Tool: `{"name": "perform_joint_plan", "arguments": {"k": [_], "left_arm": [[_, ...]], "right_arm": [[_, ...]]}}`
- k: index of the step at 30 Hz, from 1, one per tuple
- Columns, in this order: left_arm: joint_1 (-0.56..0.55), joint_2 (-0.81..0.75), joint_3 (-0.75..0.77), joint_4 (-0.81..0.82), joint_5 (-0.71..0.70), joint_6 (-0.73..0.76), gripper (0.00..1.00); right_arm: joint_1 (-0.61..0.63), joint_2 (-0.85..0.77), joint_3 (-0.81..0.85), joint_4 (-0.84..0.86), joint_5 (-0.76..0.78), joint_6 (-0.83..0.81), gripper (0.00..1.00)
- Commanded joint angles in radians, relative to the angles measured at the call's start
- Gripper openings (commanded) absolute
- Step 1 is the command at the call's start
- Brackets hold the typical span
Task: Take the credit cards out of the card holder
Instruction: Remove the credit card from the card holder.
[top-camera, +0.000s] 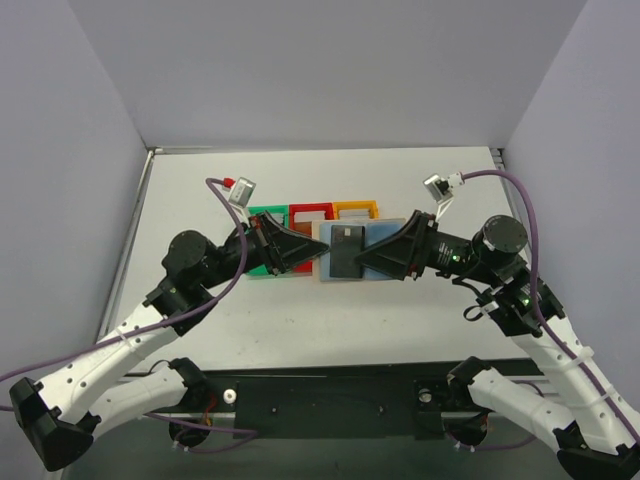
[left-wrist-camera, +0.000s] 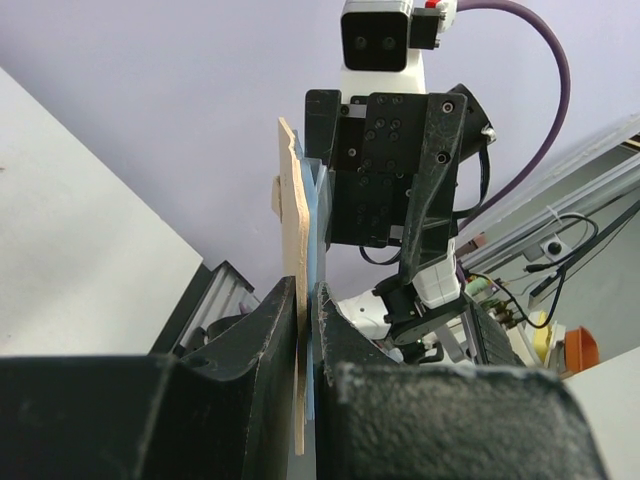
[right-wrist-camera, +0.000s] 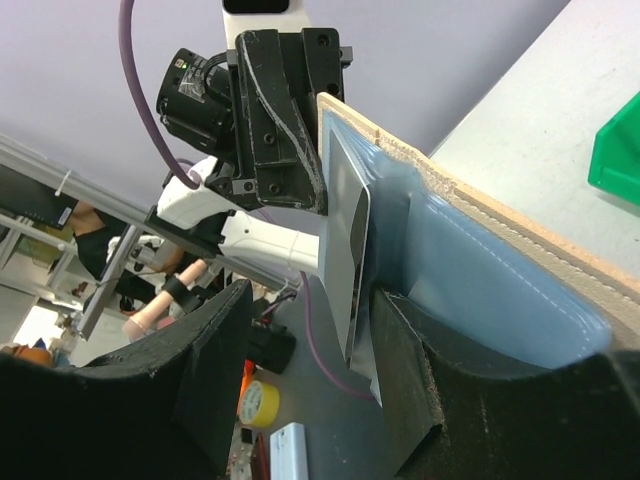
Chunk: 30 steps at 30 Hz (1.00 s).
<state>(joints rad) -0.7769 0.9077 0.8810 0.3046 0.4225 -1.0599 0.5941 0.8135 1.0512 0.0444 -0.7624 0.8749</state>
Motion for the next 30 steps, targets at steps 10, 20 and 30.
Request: {"name": "perform_joint_plan", "arguments": {"k": [10,20,30], "left_arm": [[-0.001,-0.015,-0.017,0.033,-0.027,0.001,0.0],[-0.005,0.037,-0.024,0.131,0.016,-0.051,0.0],[-0.019,0.059,-0.005,0.159,0.015,-0.054,0.0]], "right_arm": [[-0.005,-0.02,0.02,0.051,-0.02,-0.005,0.46],[-0.005,0.006,0.038,0.051,-0.037,0.001,0.46],[-0.005,0.029,0.041,0.055,-0.046,0.009,0.47]]}}
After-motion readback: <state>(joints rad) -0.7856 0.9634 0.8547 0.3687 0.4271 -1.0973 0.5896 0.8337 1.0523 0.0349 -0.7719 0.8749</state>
